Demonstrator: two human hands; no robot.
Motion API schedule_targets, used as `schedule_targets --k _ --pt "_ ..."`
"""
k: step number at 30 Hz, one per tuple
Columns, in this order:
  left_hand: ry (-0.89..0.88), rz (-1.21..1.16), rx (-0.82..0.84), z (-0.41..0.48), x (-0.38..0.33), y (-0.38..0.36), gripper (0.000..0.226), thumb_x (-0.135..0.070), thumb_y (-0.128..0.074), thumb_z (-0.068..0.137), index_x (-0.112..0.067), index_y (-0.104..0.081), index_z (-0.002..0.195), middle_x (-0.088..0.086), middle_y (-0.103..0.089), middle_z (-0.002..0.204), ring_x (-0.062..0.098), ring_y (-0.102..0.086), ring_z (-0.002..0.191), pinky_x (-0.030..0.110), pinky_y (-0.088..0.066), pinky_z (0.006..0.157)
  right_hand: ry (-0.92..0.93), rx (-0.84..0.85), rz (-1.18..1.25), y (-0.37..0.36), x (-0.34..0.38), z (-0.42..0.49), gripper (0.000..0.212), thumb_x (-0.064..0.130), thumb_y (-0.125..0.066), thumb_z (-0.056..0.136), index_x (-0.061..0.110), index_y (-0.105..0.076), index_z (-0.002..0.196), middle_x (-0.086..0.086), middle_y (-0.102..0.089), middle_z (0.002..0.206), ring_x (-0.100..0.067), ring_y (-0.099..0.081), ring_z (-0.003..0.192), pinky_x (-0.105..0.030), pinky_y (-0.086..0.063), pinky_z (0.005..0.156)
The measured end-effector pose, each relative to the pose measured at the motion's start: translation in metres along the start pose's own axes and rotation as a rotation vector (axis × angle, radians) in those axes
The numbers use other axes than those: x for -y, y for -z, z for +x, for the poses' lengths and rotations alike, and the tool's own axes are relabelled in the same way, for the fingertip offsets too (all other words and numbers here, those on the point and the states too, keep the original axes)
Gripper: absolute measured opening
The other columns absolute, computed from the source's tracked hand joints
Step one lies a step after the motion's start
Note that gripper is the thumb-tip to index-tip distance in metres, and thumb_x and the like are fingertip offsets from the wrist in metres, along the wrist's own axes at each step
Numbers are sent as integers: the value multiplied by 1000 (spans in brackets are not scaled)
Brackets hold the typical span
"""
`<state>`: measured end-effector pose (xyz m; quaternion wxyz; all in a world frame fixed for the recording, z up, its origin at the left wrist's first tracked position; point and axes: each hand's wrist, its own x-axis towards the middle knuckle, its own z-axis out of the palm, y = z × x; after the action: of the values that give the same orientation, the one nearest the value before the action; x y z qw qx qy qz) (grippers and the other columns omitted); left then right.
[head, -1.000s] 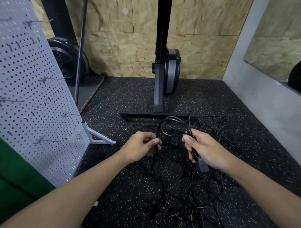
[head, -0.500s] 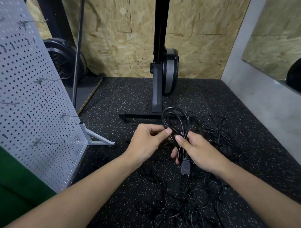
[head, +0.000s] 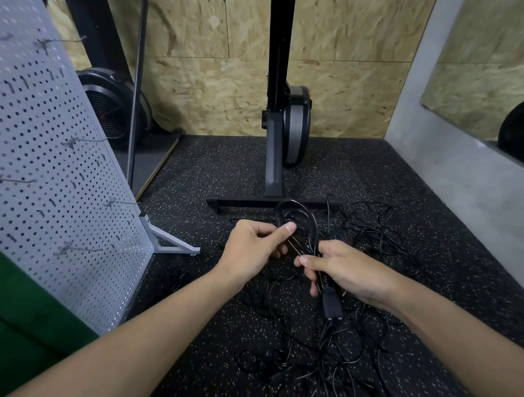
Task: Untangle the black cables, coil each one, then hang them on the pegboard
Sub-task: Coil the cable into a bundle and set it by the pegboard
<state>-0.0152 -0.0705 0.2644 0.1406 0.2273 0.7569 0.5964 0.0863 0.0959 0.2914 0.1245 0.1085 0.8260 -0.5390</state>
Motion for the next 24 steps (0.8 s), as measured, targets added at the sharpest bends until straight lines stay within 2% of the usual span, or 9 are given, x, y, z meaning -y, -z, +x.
schedule_targets --k 3,5,7,9,12,15,19,22,24 --pt "-26 -28 14 -4 1 -4 49 -49 -61 102 -14 -78 74 3 -75 73 11 -63 64 26 -48 68 17 -59 -35 -2 -1 3 25 35 -50 109 14 -60 100 10 -59 70 -10 -66 66 -38 -55 85" --pt "68 -153 158 -4 2 -7 51 -47 -43 110 -15 -81 100 3 -80 97 20 -74 90 29 -55 85 74 -152 -3 1 1 3 28 35 -48 109 14 -61 96 10 -57 67 -11 -63 63 -40 -54 83" --pt "108 -159 359 -1 7 -6 43 -34 -34 114 -23 -75 121 -2 -77 121 16 -69 118 36 -51 101 125 -208 179 7 5 2 30 34 -50 108 12 -58 89 7 -56 65 -14 -60 61 -41 -51 81" --pt "47 73 538 0 18 -6 39 -17 -47 105 -36 -67 133 -15 -67 138 6 -60 128 39 -48 108 172 -149 501 10 10 -2 25 29 -53 106 10 -57 90 3 -51 64 -17 -54 58 -40 -47 76" --pt "-20 423 643 -1 36 -12 52 -23 -67 95 -48 -55 139 -18 -49 153 4 -44 141 35 -35 121 196 -5 777 9 16 -8 20 27 -56 102 10 -56 91 0 -43 65 -17 -47 56 -38 -44 66" --pt "-185 517 618 0 46 -13 19 -30 -69 100 -30 -64 118 -9 -59 137 4 -52 130 24 -36 114 186 -39 750 13 14 -8 19 25 -55 104 10 -58 92 -1 -48 66 -18 -51 58 -36 -48 64" --pt "-139 684 576 7 53 2 6 -35 -61 105 -29 -59 104 -12 -68 96 3 -61 77 29 -48 76 124 -428 465 30 2 -2 18 18 -53 108 6 -66 103 -3 -65 76 -16 -62 63 -35 -54 66" --pt "-112 782 528 13 57 15 8 -41 -59 105 -35 -59 100 -14 -66 93 6 -64 80 34 -54 75 104 -608 229 45 -13 2 15 18 -55 108 11 -68 103 -4 -67 81 -14 -65 58 -34 -55 65" --pt "-133 805 467 16 51 19 13 -45 -57 105 -33 -63 101 -12 -68 93 8 -65 79 34 -56 74 37 -627 -91 50 -22 3 16 23 -55 108 16 -64 96 -3 -71 82 -13 -69 60 -31 -54 65"
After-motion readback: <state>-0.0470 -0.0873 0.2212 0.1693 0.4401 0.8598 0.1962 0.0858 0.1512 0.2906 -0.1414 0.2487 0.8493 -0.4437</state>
